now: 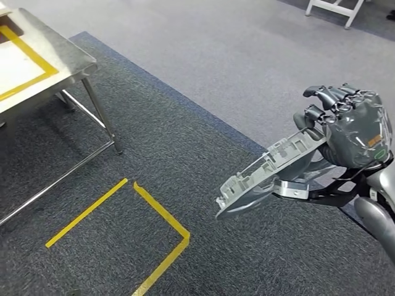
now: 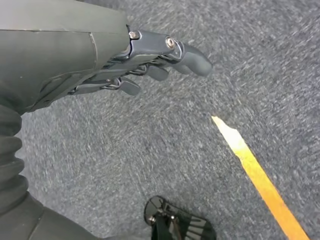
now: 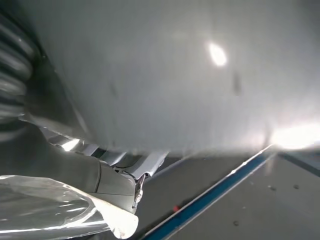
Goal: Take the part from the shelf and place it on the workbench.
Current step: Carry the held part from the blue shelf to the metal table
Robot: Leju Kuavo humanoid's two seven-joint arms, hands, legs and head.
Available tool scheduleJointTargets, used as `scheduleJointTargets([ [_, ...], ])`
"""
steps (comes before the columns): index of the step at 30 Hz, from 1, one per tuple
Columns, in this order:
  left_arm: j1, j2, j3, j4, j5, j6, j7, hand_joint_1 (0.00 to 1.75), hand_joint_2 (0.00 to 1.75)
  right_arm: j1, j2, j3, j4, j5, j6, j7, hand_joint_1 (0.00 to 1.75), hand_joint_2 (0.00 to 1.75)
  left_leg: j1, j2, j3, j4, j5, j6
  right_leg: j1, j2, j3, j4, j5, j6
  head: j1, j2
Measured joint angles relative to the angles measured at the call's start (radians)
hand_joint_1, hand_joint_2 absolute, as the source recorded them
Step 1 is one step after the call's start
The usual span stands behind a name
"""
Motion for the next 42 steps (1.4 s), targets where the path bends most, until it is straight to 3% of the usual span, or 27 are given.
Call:
scheduleJointTargets([
  [1,0.000,-0.001,-0.002,0.000,0.000,0.000,0.000,0.00,1.75,0.001,0.000,0.003,0.002,0.000,0.000,0.000,1.75,1.75,0.000,-0.015,0.000,0.000,0.000,0.001,0.000,0.007,-0.033,0.050,-0.008,0.001,0.000,0.000],
  [2,0.000,-0.002,-0.003,0.000,-0.001,0.000,0.000,0.00,1.75,0.001,0.000,0.006,0.005,0.000,0.001,0.000,1.75,1.75,0.001,-0.029,0.001,0.001,-0.001,0.001,0.000,0.009,-0.050,0.062,0.005,0.001,0.000,0.000],
  [4,0.001,-0.004,-0.004,0.000,-0.003,0.000,0.000,0.00,1.75,-0.002,0.000,0.009,0.008,-0.002,0.003,0.000,1.75,1.75,0.004,-0.060,0.002,0.005,-0.003,-0.003,-0.004,0.025,-0.028,-0.027,0.085,0.004,0.001,0.000],
  [6,0.000,-0.004,-0.005,0.000,-0.004,0.000,0.000,0.00,1.75,-0.007,0.000,0.012,0.012,-0.004,0.009,0.000,1.75,1.75,0.007,-0.088,-0.004,0.015,-0.006,-0.011,-0.015,0.077,0.020,-0.150,0.145,0.006,0.000,0.000],
  [8,0.000,-0.003,-0.005,0.000,-0.007,-0.001,0.000,0.00,1.75,-0.012,-0.002,0.015,0.016,-0.007,0.014,0.000,1.75,1.75,0.008,-0.111,-0.017,0.020,-0.003,-0.024,-0.019,0.107,0.041,-0.194,0.148,0.001,-0.001,0.000],
  [10,0.004,-0.002,-0.005,0.000,-0.009,-0.001,0.000,0.00,1.75,-0.018,-0.004,0.022,0.019,-0.008,0.017,0.000,1.75,1.75,0.010,-0.129,-0.026,0.018,0.003,-0.037,-0.018,0.087,0.046,-0.200,0.149,-0.009,-0.002,0.000],
  [12,0.007,-0.001,-0.005,0.000,-0.009,-0.003,0.000,0.00,1.75,-0.025,-0.004,0.028,0.021,-0.009,0.020,-0.001,1.75,1.75,0.006,-0.091,-0.037,0.044,-0.015,-0.048,-0.019,0.060,0.053,-0.205,0.149,-0.021,-0.008,0.000],
  [14,0.004,-0.002,-0.006,0.000,-0.011,-0.005,0.000,0.00,1.75,-0.031,-0.005,0.032,0.022,-0.010,0.026,-0.003,1.75,1.75,0.004,-0.027,-0.078,0.138,-0.065,-0.057,-0.016,0.030,0.060,-0.208,0.147,-0.030,-0.015,0.000],
  [16,0.002,-0.003,-0.006,0.000,-0.012,-0.007,0.000,0.00,1.75,-0.036,-0.006,0.040,0.024,-0.010,0.032,-0.005,1.75,1.75,0.009,-0.003,-0.133,0.258,-0.112,-0.062,-0.011,-0.001,0.065,-0.208,0.143,-0.036,-0.016,0.000],
  [17,0.002,-0.003,-0.006,0.000,-0.012,-0.007,0.000,0.00,1.75,-0.038,-0.006,0.044,0.026,-0.011,0.034,-0.006,1.75,1.75,0.011,0.001,-0.146,0.289,-0.117,-0.062,-0.009,-0.018,0.067,-0.208,0.141,-0.037,-0.016,0.000],
  [19,0.003,-0.003,-0.006,0.000,-0.013,-0.010,0.000,0.00,1.75,-0.041,-0.006,0.051,0.027,-0.011,0.037,-0.006,1.75,1.75,0.010,0.008,-0.113,0.230,-0.071,-0.055,-0.005,-0.045,0.074,-0.208,0.136,-0.037,-0.016,0.000],
  [21,0.003,-0.001,-0.007,0.000,-0.013,-0.013,0.000,0.00,1.75,-0.048,-0.006,0.053,0.028,-0.011,0.038,-0.006,1.75,1.75,-0.002,0.053,-0.045,0.098,-0.018,-0.039,0.000,-0.068,0.081,-0.208,0.130,-0.034,-0.016,0.000],
  [23,0.001,0.000,-0.008,0.000,-0.014,-0.015,0.000,0.00,1.75,-0.055,-0.006,0.054,0.030,-0.011,0.038,-0.005,1.75,1.75,-0.016,0.090,-0.012,0.027,-0.007,-0.025,0.006,-0.090,0.086,-0.210,0.124,-0.028,-0.015,0.000],
  [24,0.000,0.000,-0.008,0.000,-0.015,-0.016,0.000,0.00,1.75,-0.057,-0.007,0.056,0.031,-0.012,0.038,-0.005,1.75,1.75,-0.019,0.088,-0.011,0.020,-0.010,-0.021,0.009,-0.103,0.089,-0.213,0.123,-0.024,-0.015,0.000],
  [26,0.003,-0.001,-0.010,0.000,-0.016,-0.016,0.000,0.00,1.75,-0.060,-0.007,0.059,0.032,-0.012,0.039,-0.004,1.75,1.75,-0.015,0.063,-0.009,0.011,-0.006,-0.012,0.008,-0.109,0.095,-0.215,0.116,-0.014,-0.014,0.000],
  [28,0.003,-0.001,-0.012,0.000,-0.017,-0.018,-0.001,0.00,1.75,-0.066,-0.007,0.060,0.033,-0.013,0.039,-0.004,1.75,1.75,-0.008,0.040,-0.003,0.002,-0.002,-0.002,0.004,-0.059,0.072,-0.165,0.080,-0.007,-0.011,0.000],
  [30,0.001,-0.002,-0.013,0.000,-0.017,-0.021,-0.003,0.00,1.75,-0.069,-0.008,0.061,0.035,-0.014,0.040,-0.003,1.75,1.75,-0.004,0.015,-0.002,0.001,-0.001,0.004,0.001,-0.005,0.006,-0.037,0.022,-0.004,-0.006,0.000],
  [31,0.000,-0.002,-0.014,0.000,-0.018,-0.023,-0.004,0.00,1.75,-0.069,-0.008,0.064,0.037,-0.014,0.041,-0.002,1.75,1.75,-0.004,0.001,-0.002,0.001,-0.002,0.006,0.000,0.005,-0.030,0.025,0.004,-0.002,-0.005,0.000],
  [32,0.000,-0.004,-0.014,0.000,-0.018,-0.025,-0.005,0.00,1.75,-0.068,-0.008,0.067,0.039,-0.014,0.042,-0.002,1.75,1.75,-0.004,-0.013,-0.001,0.001,-0.002,0.006,0.000,0.008,-0.054,0.059,0.003,-0.001,-0.005,0.000],
  [33,0.001,-0.005,-0.015,0.000,-0.018,-0.026,-0.006,0.00,1.75,-0.068,-0.008,0.070,0.040,-0.014,0.043,-0.002,1.75,1.75,-0.004,-0.028,0.000,0.002,-0.003,0.006,0.000,0.010,-0.061,0.057,0.022,0.000,-0.005,0.000],
  [34,0.001,-0.006,-0.016,0.000,-0.018,-0.027,-0.006,0.00,1.75,-0.069,-0.008,0.073,0.041,-0.014,0.044,-0.002,1.75,1.75,-0.002,-0.042,0.001,0.004,-0.003,0.005,-0.001,0.013,-0.050,0.018,0.059,0.000,-0.005,0.000],
  [35,0.001,-0.006,-0.018,0.000,-0.018,-0.028,-0.008,0.00,1.75,-0.071,-0.008,0.074,0.042,-0.014,0.044,-0.002,1.75,1.75,-0.001,-0.057,0.001,0.007,-0.005,0.002,-0.004,0.025,-0.025,-0.049,0.102,0.001,-0.005,0.000],
  [37,0.000,-0.006,-0.019,0.000,-0.017,-0.029,-0.010,0.00,1.75,-0.075,-0.009,0.076,0.044,-0.014,0.045,-0.002,1.75,1.75,0.000,-0.083,-0.005,0.017,-0.009,-0.008,-0.010,0.063,0.028,-0.164,0.148,0.001,-0.005,0.000],
  [38,0.000,-0.006,-0.020,0.000,-0.017,-0.029,-0.012,0.00,1.75,-0.076,-0.009,0.077,0.045,-0.014,0.045,-0.002,1.75,1.75,0.001,-0.095,-0.010,0.021,-0.009,-0.014,-0.011,0.076,0.043,-0.192,0.151,-0.002,-0.005,0.000],
  [40,0.004,-0.005,-0.020,0.000,-0.016,-0.030,-0.016,0.00,1.75,-0.076,-0.009,0.079,0.047,-0.014,0.045,-0.001,1.75,1.75,0.003,-0.117,-0.017,0.021,-0.005,-0.024,-0.009,0.067,0.053,-0.201,0.144,-0.010,-0.007,0.000],
  [41,0.006,-0.004,-0.020,0.000,-0.016,-0.031,-0.019,0.00,1.75,-0.075,-0.009,0.080,0.047,-0.014,0.045,-0.001,1.75,1.75,0.003,-0.115,-0.019,0.023,-0.006,-0.030,-0.009,0.056,0.055,-0.203,0.144,-0.014,-0.007,0.000],
  [42,0.008,-0.003,-0.020,0.000,-0.016,-0.031,-0.020,0.00,1.75,-0.075,-0.010,0.080,0.047,-0.014,0.045,-0.001,1.75,1.75,0.001,-0.098,-0.024,0.034,-0.014,-0.035,-0.010,0.045,0.059,-0.205,0.144,-0.020,-0.010,0.000],
])
